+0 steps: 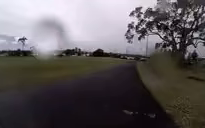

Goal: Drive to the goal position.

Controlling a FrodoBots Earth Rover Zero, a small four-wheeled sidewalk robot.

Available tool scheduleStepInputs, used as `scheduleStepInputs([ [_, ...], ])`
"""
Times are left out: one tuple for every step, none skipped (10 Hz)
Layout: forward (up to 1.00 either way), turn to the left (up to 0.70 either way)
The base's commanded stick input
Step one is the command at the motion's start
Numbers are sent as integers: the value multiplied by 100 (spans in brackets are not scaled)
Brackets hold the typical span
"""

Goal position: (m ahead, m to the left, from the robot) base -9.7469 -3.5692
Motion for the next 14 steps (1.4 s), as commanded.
scheduleStepInputs([
  [85,-34],
  [85,-34],
  [85,-15],
  [85,0],
  [85,0],
  [85,0],
  [85,0],
  [85,0],
  [85,0],
  [85,-19],
  [85,-32],
  [85,-17],
  [85,-3],
  [85,0],
])
